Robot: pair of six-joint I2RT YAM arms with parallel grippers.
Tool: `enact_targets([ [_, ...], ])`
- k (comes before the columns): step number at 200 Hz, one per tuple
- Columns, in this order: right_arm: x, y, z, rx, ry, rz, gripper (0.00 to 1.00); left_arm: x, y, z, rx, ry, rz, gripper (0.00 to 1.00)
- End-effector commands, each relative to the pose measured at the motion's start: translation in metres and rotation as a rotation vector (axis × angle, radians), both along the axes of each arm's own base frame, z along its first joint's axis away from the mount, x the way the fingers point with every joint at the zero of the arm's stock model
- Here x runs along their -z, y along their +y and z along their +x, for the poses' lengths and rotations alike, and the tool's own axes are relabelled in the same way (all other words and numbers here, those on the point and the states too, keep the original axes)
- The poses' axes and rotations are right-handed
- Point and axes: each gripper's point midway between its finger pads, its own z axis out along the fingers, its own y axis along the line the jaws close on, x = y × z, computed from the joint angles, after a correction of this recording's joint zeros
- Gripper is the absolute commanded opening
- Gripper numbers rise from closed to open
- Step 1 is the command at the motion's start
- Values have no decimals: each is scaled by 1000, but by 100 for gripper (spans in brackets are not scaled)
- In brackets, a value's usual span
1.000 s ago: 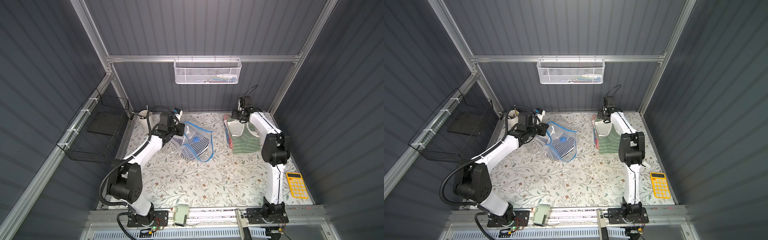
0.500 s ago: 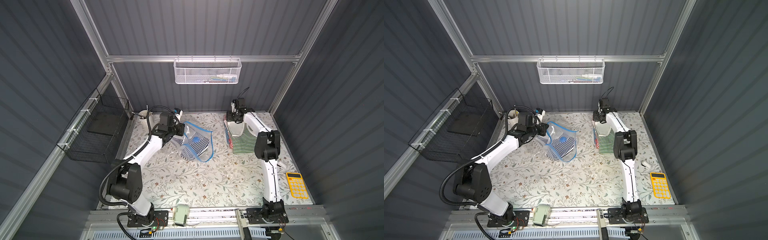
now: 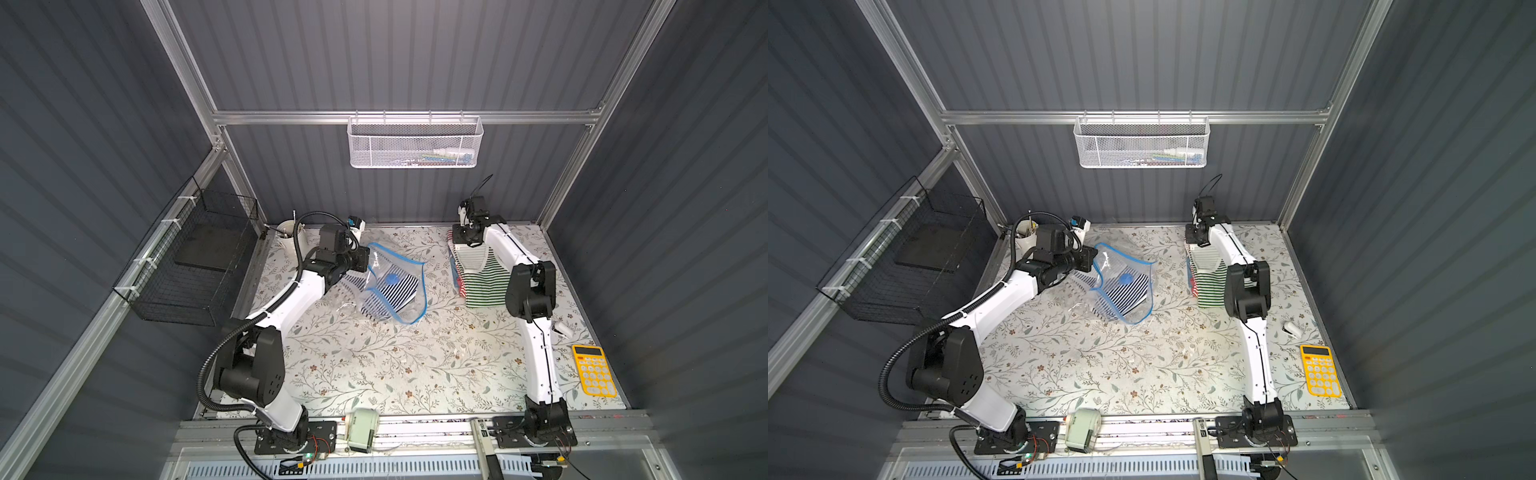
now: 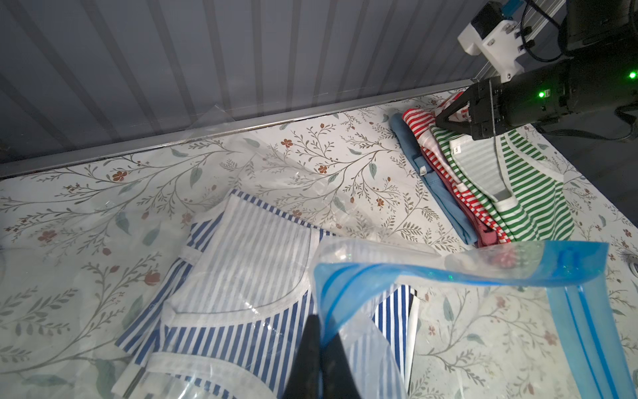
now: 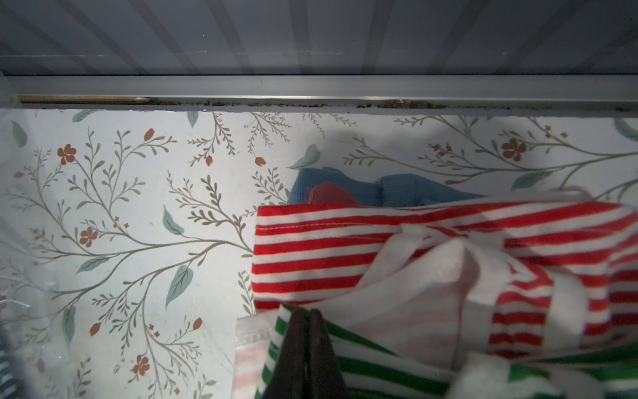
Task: Take the tank top out of the vacuum bag
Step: Adjust the tank top at the center of the board.
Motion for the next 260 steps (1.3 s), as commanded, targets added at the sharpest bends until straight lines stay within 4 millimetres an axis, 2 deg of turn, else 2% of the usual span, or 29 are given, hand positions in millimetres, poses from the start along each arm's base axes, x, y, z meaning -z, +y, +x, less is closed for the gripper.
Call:
enact_targets([
  [1, -24, 2, 0, 14, -40, 8, 0, -7, 3, 4, -8, -8, 10, 0],
  [36, -71, -6, 1, 67, -179, 15, 0, -8, 2, 4, -7, -9, 7, 0],
  [54, -86, -4, 2, 65, -221, 19, 0, -9, 2, 3, -5, -10, 5, 0],
  [71, -87, 1, 7, 52, -230, 24, 0, -11, 2, 3, -5, -13, 3, 0],
  [103, -67, 17, 18, -4, -194, 69, 0, -13, 2, 2, -2, -18, 0, 0],
  [124, -61, 24, 23, -14, -206, 107, 25, -13, 1, 2, 3, -16, -3, 0],
  [134, -63, 24, 23, -5, -207, 116, 47, -12, 0, 2, 9, -15, -5, 0],
  [147, -70, 25, 19, -6, -212, 130, 56, -11, -2, 2, 16, -11, -9, 0],
  [156, -77, 26, 14, 0, -219, 126, 66, -11, -3, 2, 20, -8, -13, 0],
  [164, -80, 25, 7, 6, -218, 109, 69, -11, -3, 1, 22, -7, -16, 0],
  [170, -97, 26, 5, 6, -260, 106, 69, -11, -4, 1, 24, -7, -18, 0],
  [190, -120, 27, -23, 23, -275, 105, 78, -17, -7, -2, 47, -15, -34, 0],
  [203, -135, 30, -50, 36, -273, 145, 79, -19, -10, -4, 62, -17, -44, 0],
  [211, -147, 33, -69, 43, -274, 184, 79, -21, -10, -5, 68, -19, -49, 0],
  [215, -145, 33, -80, 52, -260, 200, 78, -20, -11, -5, 68, -19, -50, 0],
  [226, -156, 37, -111, 73, -261, 282, 76, -19, -12, -5, 72, -16, -58, 0],
  [234, -161, 46, -135, 61, -241, 375, 74, -18, -14, -5, 82, -9, -69, 0],
  [241, -173, 55, -155, 44, -240, 446, 73, -18, -18, -6, 97, -4, -84, 0],
  [246, -173, 59, -169, 44, -228, 472, 73, -18, -20, -7, 106, -2, -93, 0],
  [248, -179, 61, -176, 44, -234, 489, 73, -18, -21, -7, 106, -1, -95, 0],
  [260, -182, 76, -207, 23, -222, 532, 73, -21, -32, -13, 156, 4, -137, 0],
])
